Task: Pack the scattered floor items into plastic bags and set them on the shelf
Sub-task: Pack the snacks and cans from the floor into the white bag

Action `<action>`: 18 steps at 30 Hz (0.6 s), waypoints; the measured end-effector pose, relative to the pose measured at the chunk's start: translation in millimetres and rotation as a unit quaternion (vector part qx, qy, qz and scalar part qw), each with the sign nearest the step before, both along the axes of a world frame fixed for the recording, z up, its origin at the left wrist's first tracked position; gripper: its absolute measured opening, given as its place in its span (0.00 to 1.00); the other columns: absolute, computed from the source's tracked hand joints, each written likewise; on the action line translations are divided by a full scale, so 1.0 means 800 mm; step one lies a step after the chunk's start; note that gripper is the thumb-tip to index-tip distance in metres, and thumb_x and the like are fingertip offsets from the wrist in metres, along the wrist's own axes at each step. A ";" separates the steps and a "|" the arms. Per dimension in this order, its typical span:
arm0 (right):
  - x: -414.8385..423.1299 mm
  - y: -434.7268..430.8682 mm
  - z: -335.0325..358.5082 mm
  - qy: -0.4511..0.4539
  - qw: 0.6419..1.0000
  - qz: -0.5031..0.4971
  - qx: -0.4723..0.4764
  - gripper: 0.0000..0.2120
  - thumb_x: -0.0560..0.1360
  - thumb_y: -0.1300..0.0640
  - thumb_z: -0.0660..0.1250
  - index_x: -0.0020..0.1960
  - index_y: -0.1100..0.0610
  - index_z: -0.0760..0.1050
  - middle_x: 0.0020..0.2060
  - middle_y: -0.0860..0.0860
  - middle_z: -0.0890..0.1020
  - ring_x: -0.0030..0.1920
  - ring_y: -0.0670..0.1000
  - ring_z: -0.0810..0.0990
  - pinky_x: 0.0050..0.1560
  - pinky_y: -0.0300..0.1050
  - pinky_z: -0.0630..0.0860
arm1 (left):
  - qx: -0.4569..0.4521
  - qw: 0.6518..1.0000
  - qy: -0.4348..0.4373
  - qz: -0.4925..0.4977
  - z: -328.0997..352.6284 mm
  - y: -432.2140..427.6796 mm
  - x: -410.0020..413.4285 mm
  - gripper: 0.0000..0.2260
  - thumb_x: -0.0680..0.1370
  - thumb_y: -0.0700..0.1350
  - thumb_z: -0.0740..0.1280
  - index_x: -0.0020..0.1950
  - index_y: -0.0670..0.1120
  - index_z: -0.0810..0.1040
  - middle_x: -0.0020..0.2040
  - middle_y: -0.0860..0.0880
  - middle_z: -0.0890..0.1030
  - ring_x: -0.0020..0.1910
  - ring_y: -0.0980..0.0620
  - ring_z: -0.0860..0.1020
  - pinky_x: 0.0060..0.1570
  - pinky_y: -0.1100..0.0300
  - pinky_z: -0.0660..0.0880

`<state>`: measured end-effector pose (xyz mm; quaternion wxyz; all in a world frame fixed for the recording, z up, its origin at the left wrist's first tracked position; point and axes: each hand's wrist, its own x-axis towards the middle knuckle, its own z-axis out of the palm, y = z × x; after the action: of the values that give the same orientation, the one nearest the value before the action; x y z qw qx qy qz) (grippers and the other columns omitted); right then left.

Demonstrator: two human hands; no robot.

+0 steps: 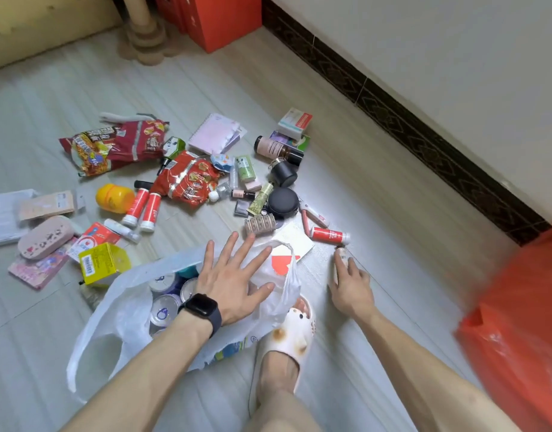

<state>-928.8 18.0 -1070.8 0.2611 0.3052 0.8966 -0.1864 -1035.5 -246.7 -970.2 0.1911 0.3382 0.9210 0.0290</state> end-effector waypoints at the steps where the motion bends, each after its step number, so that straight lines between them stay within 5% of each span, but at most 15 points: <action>1: 0.004 -0.006 -0.001 0.015 1.000 0.005 0.019 0.28 0.82 0.51 0.53 0.80 0.45 0.48 0.79 0.55 0.54 0.72 0.64 0.59 0.68 0.58 0.67 | -0.022 1.000 -0.016 0.002 -0.004 0.002 0.004 0.35 0.74 0.74 0.45 0.77 0.65 0.38 0.77 0.56 0.34 0.77 0.48 0.34 0.70 0.39 0.30; 6: 0.012 -0.026 0.014 0.109 0.990 -0.083 -0.032 0.22 0.80 0.59 0.56 0.74 0.51 0.66 0.67 0.58 0.69 0.55 0.63 0.77 0.55 0.51 0.73 | -0.064 0.998 0.002 -0.008 -0.022 -0.009 0.016 0.39 0.72 0.73 0.49 0.77 0.62 0.36 0.78 0.53 0.35 0.78 0.48 0.36 0.69 0.37 0.29; 9: 0.001 -0.040 0.055 0.205 0.952 -0.196 -0.115 0.20 0.80 0.54 0.58 0.70 0.46 0.71 0.62 0.52 0.80 0.60 0.56 0.78 0.61 0.48 0.72 | -0.023 0.997 0.073 -0.026 -0.016 -0.029 0.012 0.36 0.73 0.65 0.57 0.79 0.59 0.51 0.80 0.50 0.50 0.79 0.47 0.51 0.71 0.38 0.39; 12: -0.011 -0.069 0.126 0.314 0.892 -0.249 -0.211 0.15 0.78 0.53 0.64 0.62 0.39 0.74 0.49 0.49 0.84 0.41 0.47 0.83 0.52 0.49 0.79 | -0.024 0.991 0.122 -0.040 -0.007 -0.064 0.004 0.34 0.71 0.58 0.64 0.77 0.57 0.62 0.80 0.48 0.54 0.78 0.46 0.57 0.72 0.37 0.47; 15: -0.017 -0.108 0.190 0.373 0.880 -0.146 -0.256 0.13 0.77 0.56 0.68 0.57 0.41 0.77 0.35 0.51 0.82 0.31 0.48 0.78 0.42 0.45 0.76 | -0.064 0.988 0.134 -0.031 0.004 -0.099 -0.001 0.31 0.72 0.53 0.66 0.75 0.55 0.65 0.80 0.47 0.53 0.78 0.45 0.55 0.73 0.36 0.50; 18: -0.025 -0.146 0.229 0.337 0.915 0.037 -0.221 0.09 0.76 0.53 0.69 0.55 0.43 0.78 0.30 0.43 0.78 0.33 0.45 0.75 0.36 0.35 0.69 | -0.106 0.986 0.131 -0.012 0.005 -0.124 0.000 0.31 0.72 0.50 0.67 0.75 0.54 0.65 0.80 0.47 0.52 0.78 0.45 0.55 0.72 0.36 0.49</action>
<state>-948.8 -99.0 -887.9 0.0115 0.1252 0.8780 -0.4618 -1035.8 -345.8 -966.3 0.1042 0.3281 0.9317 -0.1158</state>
